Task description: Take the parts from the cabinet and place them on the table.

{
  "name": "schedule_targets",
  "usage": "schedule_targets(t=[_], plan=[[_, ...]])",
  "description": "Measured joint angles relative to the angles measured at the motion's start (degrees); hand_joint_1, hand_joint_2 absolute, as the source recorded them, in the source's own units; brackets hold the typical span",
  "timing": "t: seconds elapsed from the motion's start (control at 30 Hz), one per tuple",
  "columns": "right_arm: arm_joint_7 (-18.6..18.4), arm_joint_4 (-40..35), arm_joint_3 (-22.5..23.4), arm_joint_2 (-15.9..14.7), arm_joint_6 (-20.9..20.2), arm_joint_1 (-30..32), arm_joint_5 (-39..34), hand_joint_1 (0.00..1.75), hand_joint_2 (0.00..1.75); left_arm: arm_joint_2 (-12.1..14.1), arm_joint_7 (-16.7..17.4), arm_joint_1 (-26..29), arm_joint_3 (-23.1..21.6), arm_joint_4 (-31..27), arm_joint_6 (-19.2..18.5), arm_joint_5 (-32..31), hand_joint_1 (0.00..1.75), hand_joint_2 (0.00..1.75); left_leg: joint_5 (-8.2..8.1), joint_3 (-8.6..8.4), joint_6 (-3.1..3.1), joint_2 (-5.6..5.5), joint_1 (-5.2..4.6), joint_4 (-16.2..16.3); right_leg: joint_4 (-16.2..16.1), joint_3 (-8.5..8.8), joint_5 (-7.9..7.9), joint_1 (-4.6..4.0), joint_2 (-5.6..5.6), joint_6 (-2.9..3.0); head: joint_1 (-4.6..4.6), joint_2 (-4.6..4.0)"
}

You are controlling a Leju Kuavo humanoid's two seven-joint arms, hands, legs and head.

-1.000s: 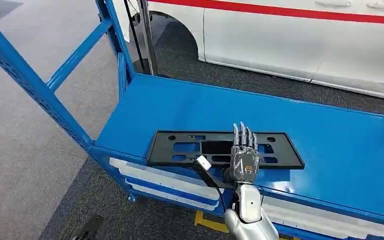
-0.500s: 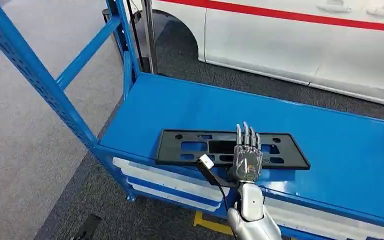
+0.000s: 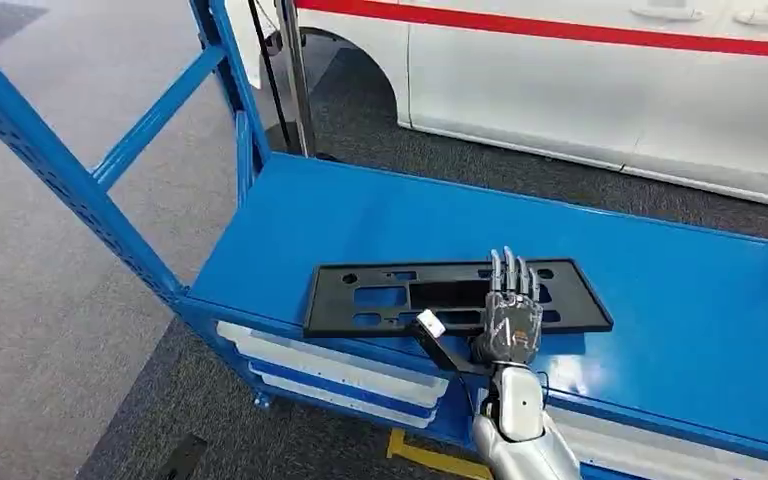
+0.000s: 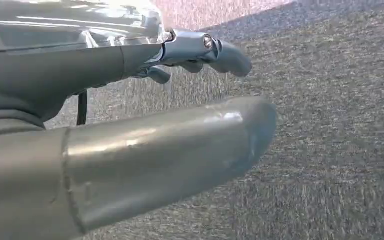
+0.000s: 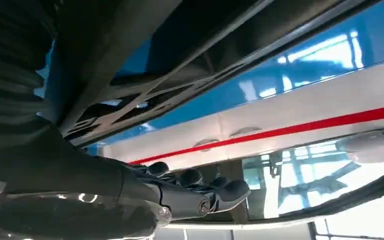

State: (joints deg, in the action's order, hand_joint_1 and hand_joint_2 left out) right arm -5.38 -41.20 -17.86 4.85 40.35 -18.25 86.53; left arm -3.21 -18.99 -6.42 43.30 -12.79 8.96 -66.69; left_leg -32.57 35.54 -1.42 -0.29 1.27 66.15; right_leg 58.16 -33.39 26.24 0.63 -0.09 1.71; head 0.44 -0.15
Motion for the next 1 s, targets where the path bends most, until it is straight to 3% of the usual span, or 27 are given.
schedule_targets(t=[0.03, 0.07, 0.1, 0.13, 0.2, 0.23, 0.27, 0.3, 0.37, 0.43, 0.47, 0.53, 0.57, 0.6, 0.63, 0.67, 0.73, 0.77, 0.8, 0.9, 0.93, 0.97, 1.0], plan=[[-0.22, 0.13, 0.15, -0.02, 0.00, -0.05, 0.04, 0.00, 1.75, 0.04, 0.02, 0.12, 0.00, 0.02, 0.04, 0.02, 0.00, 0.00, -2.15, 2.20, -0.19, 0.00, 0.01, 4.82, 0.03, -0.04, 0.02, -0.05, 0.00, 0.03, 0.00, 0.00], [-0.24, 0.31, 0.33, -0.04, 0.00, -0.05, 0.07, 0.00, 1.75, 0.07, 0.02, 0.24, 0.00, 0.02, 0.07, 0.04, 0.00, 0.00, -3.23, 3.83, -0.35, 0.00, 0.01, 8.31, 0.06, -0.05, 0.02, -0.07, 0.00, 0.03, 0.00, 0.00], [-0.26, 0.55, 0.48, -0.11, 0.00, -0.06, 0.07, 0.00, 1.75, 0.04, 0.02, 0.37, 0.00, 0.02, 0.07, 0.09, 0.00, 0.00, -2.89, 4.41, -0.45, 0.01, 0.04, 9.46, 0.13, -0.02, 0.03, -0.07, 0.01, 0.03, 0.00, 0.00], [-0.26, 0.59, 0.64, -0.18, 0.00, -0.10, 0.07, 0.00, 1.75, 0.07, 0.02, 0.46, 0.00, 0.02, 0.09, 0.09, 0.00, 0.00, -1.06, 3.49, -0.46, 0.05, 0.12, 7.49, 0.24, 0.04, 0.08, -0.04, 0.04, -0.03, -0.02, 0.00], [-0.28, 0.70, 0.79, -0.29, 0.00, -0.15, 0.06, 0.00, 1.75, 0.15, 0.02, 0.45, 0.00, 0.02, 0.15, 0.13, 0.00, 0.00, 4.09, -1.28, -0.44, 0.11, 0.30, -2.12, 0.58, 0.17, 0.34, 0.07, 0.11, -0.31, 0.00, 0.00], [-0.31, 0.81, 0.88, -0.35, -0.02, -0.17, 0.02, 1.59, 1.75, 0.17, 0.02, 0.45, 0.00, 0.02, 0.15, 0.20, 0.00, 0.00, 5.45, -3.58, -0.44, 0.11, 0.48, -6.84, 0.89, 0.18, 0.54, 0.02, 0.14, -0.62, 0.00, 0.00], [-0.28, 0.92, 1.03, -0.48, -0.26, -0.21, -0.24, 1.71, 1.75, 0.15, 0.00, 0.40, 0.00, 0.02, 0.15, 0.28, 0.00, 0.00, 4.35, -4.02, -0.24, 0.01, 0.08, -7.81, 1.18, -0.06, 0.70, -0.46, 0.21, -0.95, -0.02, 0.00], [-0.18, 1.09, 1.27, -0.59, -0.61, -0.21, -0.53, 1.75, 1.75, 0.15, -0.11, 0.44, 0.00, 0.02, 0.15, 0.26, 0.00, 0.00, 4.69, -4.05, 0.48, -0.13, 0.06, -7.83, 1.16, -0.14, 0.59, -0.46, 0.38, -1.20, 0.09, 0.00], [0.80, 1.83, 1.81, -0.76, -1.72, -0.15, -1.57, 1.75, 1.75, 0.15, -0.22, 0.68, 0.00, 0.02, 0.15, 0.26, 0.00, 0.00, 4.87, -3.89, 0.96, -0.11, -0.05, -7.81, 0.74, -0.07, 0.18, -0.44, 0.47, -1.85, 0.07, 0.00], [1.62, 2.29, 2.43, -1.03, -2.43, -0.17, -2.42, 1.75, 1.75, 0.13, -0.26, 0.64, 0.00, 0.02, 0.15, 0.15, 0.00, 0.00, 5.59, -3.97, 2.09, 0.14, 0.27, -8.47, 1.31, -0.25, 0.73, -0.15, 0.51, -2.38, 0.04, 0.00], [2.03, 2.49, 2.67, -1.14, -2.65, -0.22, -2.71, 1.75, 1.75, 0.13, -0.33, 0.60, 0.00, 0.02, 0.15, 0.00, 0.00, 0.00, 5.72, -3.89, 2.52, 0.17, 0.24, -8.59, 3.47, -1.26, 2.62, -0.20, 0.38, -2.58, 0.09, 0.00], [2.67, 3.02, 3.08, -1.25, -3.10, -0.11, -3.15, 1.75, 1.75, 0.13, -0.37, 0.67, 0.02, 0.02, 0.15, 0.00, 0.00, 0.00, 5.88, -3.50, 2.80, 0.30, 0.10, -8.58, 12.50, -5.49, 7.50, -0.11, 0.38, -3.01, 0.07, 0.00], [2.73, 3.22, 3.21, -1.27, -3.21, -0.01, -3.21, 1.75, 1.75, 0.13, -0.37, 0.73, 0.02, 0.02, 0.15, 0.00, 0.00, 0.00, 5.92, -3.35, 2.86, 0.35, -0.04, -8.56, 16.81, -7.54, 9.07, -0.08, 0.37, -3.09, 0.07, 0.00], [2.82, 3.43, 3.30, -1.29, -3.21, 0.06, -3.21, 1.75, 1.75, 0.13, -0.37, 0.76, 0.02, 0.02, 0.15, 0.00, 0.00, 0.00, 5.92, -3.29, 2.86, 0.35, -0.12, -8.54, 18.94, -8.56, 9.30, -0.08, 0.38, -3.08, 0.07, 0.00], [2.97, 3.58, 3.37, -1.38, -3.23, 0.08, -3.19, 1.75, 1.75, 0.13, -0.39, 0.81, 0.02, 0.02, 0.15, 0.00, 0.00, 0.00, 5.92, -3.34, 2.86, 0.34, -0.19, -8.54, 18.33, -8.24, 8.19, -0.10, 0.38, -2.96, 0.07, 0.00], [3.24, 3.72, 3.43, -1.40, -3.23, 0.04, -3.19, 1.75, 1.75, 0.13, -0.37, 0.83, 0.02, 0.02, 0.15, 0.00, 0.00, 0.00, 5.92, -3.45, 2.85, 0.28, -0.24, -8.54, 15.09, -6.60, 5.94, -0.13, 0.38, -2.70, 0.07, 0.00], [3.47, 3.80, 3.54, -1.49, -3.10, -0.06, -3.19, 1.75, 1.75, 0.09, -0.42, 0.81, 0.02, 0.02, 0.15, 0.00, 0.00, 0.00, 5.82, -3.82, 2.79, 0.13, -0.37, -8.55, 4.26, -1.02, 0.67, -0.54, 0.40, -1.64, 0.07, 0.00], [3.69, 3.80, 3.59, -1.66, -3.06, -0.19, -3.19, 1.75, 1.75, -0.13, -0.44, 0.83, 0.02, 0.02, 0.15, 0.00, 0.00, 0.00, 5.79, -3.85, 2.73, 0.11, -0.31, -8.60, 0.92, 0.55, 0.82, -0.79, 0.40, -0.94, 0.07, 0.00], [3.82, 3.83, 3.59, -1.79, -3.06, -0.26, -3.19, 1.75, 1.75, -0.24, -0.48, 0.77, 0.02, 0.02, 0.15, 0.00, 0.00, 0.00, 5.68, -3.64, 2.42, 0.01, -0.65, -8.37, 0.33, 0.63, 0.69, -0.97, 0.30, -0.87, 0.06, 0.00], [3.89, 3.89, 3.65, -1.79, -3.06, -0.29, -3.32, 1.75, 1.75, -0.33, -0.48, 0.91, 0.02, 0.02, 0.15, 0.00, 0.00, 0.00, 5.95, -3.69, 1.40, 0.03, -0.30, -8.85, 0.29, 0.46, 0.64, -1.23, 0.25, -0.57, 0.04, 0.00], [3.89, 3.89, 3.65, -1.79, -2.97, -0.34, -3.32, 1.75, 1.75, -0.35, -0.50, 0.89, 0.02, 0.02, 0.15, 0.00, 0.00, 0.00, 5.80, -3.84, 0.97, -0.01, -0.62, -8.93, -0.74, 0.94, 0.15, -0.53, 0.22, -0.15, 0.04, 0.00], [3.89, 3.89, 3.65, -1.75, -2.97, -0.37, -3.30, 1.75, 1.75, -0.35, -0.52, 0.93, 0.02, 0.02, 0.17, 0.02, 0.00, 0.00, 4.81, -3.46, 0.86, 0.06, -0.45, -7.83, -1.34, 1.37, -0.17, -0.39, -0.01, 0.00, 0.04, 0.00], [3.89, 3.91, 3.65, -1.77, -3.02, -0.38, -3.30, 1.75, 1.75, -0.35, -0.57, 0.87, 0.02, 0.02, 0.15, 0.02, 0.00, 0.00, 2.70, -2.11, 0.75, 0.05, -0.35, -4.80, -1.49, 1.46, -0.30, -0.36, -0.13, 0.41, 0.00, 0.00]])
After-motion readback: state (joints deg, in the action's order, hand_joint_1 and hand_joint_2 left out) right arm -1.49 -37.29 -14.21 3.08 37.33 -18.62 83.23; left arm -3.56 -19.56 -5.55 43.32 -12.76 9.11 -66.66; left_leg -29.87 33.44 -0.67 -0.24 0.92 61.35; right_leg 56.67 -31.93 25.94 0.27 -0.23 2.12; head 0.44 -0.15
